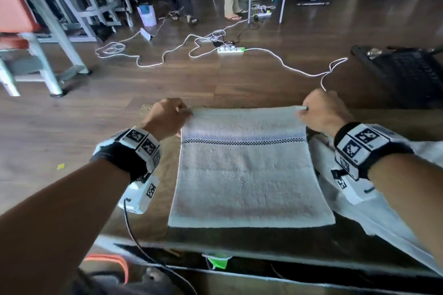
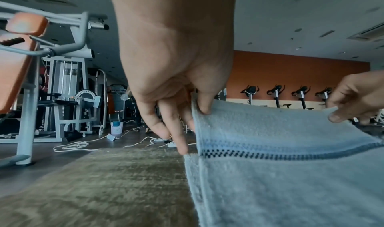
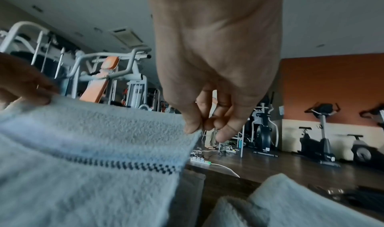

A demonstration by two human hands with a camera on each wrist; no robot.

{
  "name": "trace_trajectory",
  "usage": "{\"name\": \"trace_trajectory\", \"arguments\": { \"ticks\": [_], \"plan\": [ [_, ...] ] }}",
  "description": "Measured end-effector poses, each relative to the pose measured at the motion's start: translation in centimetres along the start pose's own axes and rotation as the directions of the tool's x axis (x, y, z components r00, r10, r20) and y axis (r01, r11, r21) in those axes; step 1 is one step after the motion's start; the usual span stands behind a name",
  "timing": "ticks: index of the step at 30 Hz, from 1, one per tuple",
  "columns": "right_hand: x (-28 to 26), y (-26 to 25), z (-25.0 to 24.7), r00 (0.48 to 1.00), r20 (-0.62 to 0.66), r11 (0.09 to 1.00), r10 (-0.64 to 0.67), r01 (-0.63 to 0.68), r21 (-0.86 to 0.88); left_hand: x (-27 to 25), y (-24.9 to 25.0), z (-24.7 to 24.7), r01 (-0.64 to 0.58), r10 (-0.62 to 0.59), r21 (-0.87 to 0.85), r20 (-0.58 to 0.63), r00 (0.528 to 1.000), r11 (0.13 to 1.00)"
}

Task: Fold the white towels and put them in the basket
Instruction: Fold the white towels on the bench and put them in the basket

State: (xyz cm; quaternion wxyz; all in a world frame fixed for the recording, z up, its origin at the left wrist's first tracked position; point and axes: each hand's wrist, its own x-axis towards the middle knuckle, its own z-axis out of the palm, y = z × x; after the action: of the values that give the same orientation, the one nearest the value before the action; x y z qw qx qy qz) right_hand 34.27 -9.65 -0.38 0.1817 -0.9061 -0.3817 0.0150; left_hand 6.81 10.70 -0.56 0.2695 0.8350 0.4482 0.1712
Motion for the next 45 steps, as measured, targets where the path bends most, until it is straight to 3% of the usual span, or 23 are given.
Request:
{"name": "trace_trajectory", "arguments": {
  "ticks": [3,6,10,14,20,25,35,45],
  "plan": [
    [2.6,-0.5,2.9,1.0,0.015,0.995,0.026,-0.025,-0.097,3.6,-1.2,2.3,-0.009,0.011,0.143,-0.012,1.0,0.99],
    [4.2,-0.3,5.7,0.998,0.059,0.986,-0.022,0.032,-0.161,6.0,-2.6,4.7,-0.022,0.01,0.159,0.077,0.997,0.987],
    [4.7,0.1,8.1,0.976,0.156,0.974,-0.153,0.175,-0.142,7.0,-3.8,6.8,-0.072,0.032,0.225,0.176,0.984,0.972],
    [4.9,0.5,7.9,0.981,0.135,0.984,-0.138,0.151,-0.099,6.7,-3.1,6.6,-0.086,0.05,0.213,0.17,0.984,0.973],
    [2.7,0.8,4.8,0.985,-0.04,0.97,-0.167,0.172,0.174,4.5,-1.2,4.2,-0.135,0.105,0.148,0.193,0.976,0.98],
    [-2.1,2.0,2.0,0.96,-0.133,0.927,-0.247,0.274,0.256,0.4,0.0,1.5,-0.161,0.12,0.143,0.259,0.958,0.977],
    [-10.1,2.9,-6.6,0.942,-0.153,0.925,-0.297,0.324,0.2,-9.6,3.0,-6.1,-0.213,0.215,-0.027,0.098,0.972,0.977],
    [-15.1,1.9,-10.7,0.939,-0.161,0.94,-0.304,0.323,0.11,-15.3,5.0,-9.9,-0.263,0.267,0.084,-0.047,0.962,0.961]
  ]
}}
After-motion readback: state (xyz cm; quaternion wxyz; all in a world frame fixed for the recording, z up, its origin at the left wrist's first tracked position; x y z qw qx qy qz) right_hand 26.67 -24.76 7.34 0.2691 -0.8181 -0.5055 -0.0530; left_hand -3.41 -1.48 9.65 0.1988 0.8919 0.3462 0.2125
